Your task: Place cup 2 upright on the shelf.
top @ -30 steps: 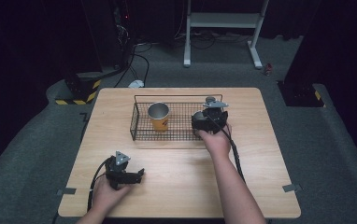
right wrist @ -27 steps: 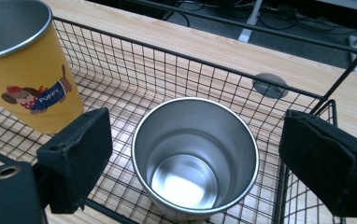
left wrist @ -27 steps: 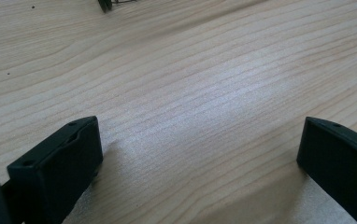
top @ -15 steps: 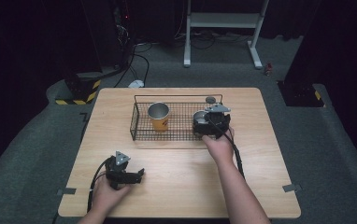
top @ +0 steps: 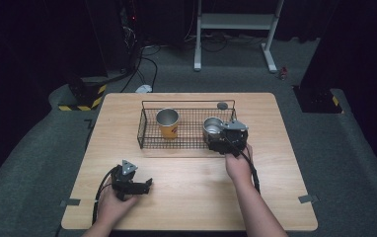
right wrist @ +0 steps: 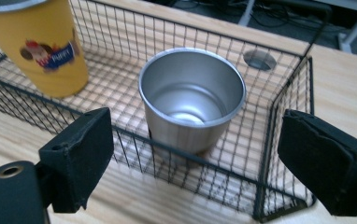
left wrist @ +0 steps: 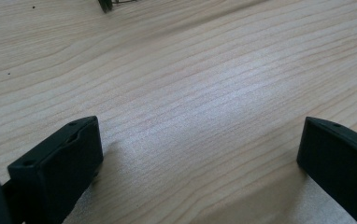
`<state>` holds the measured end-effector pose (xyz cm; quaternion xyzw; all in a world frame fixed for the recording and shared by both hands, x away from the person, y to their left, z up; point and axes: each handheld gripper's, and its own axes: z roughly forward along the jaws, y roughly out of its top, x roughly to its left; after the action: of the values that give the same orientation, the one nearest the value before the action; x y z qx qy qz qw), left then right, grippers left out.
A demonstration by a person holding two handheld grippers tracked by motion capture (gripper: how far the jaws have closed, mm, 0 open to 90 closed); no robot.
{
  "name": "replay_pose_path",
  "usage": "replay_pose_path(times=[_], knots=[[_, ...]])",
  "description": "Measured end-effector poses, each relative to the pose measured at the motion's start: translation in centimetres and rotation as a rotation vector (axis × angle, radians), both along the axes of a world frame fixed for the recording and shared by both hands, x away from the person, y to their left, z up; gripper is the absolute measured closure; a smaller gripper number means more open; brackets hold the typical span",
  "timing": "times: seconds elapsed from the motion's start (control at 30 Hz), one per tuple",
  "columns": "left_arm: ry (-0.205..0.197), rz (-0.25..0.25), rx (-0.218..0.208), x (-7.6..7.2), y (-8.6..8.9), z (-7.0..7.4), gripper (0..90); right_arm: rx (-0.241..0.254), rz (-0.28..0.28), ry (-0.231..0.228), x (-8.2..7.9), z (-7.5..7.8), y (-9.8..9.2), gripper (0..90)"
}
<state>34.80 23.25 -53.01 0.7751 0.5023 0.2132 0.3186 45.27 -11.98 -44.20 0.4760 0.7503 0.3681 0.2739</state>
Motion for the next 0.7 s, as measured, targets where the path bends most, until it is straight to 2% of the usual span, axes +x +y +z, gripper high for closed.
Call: replay_pose_path(times=[0.13,0.37,0.7], knots=[[0.000,0.000,-0.001,0.0,0.0,0.0,0.6,0.024,-0.002,-0.001,-0.9,-0.3,-0.7,12.3],[0.001,0.004,-0.005,0.0,0.0,0.0,0.6,0.016,-0.017,-0.004,-2.5,-1.0,-2.1,14.4],[0.000,0.004,-0.002,0.0,0.0,0.0,0.6,0.020,-0.026,-0.004,-5.0,-2.6,-5.0,14.9]])
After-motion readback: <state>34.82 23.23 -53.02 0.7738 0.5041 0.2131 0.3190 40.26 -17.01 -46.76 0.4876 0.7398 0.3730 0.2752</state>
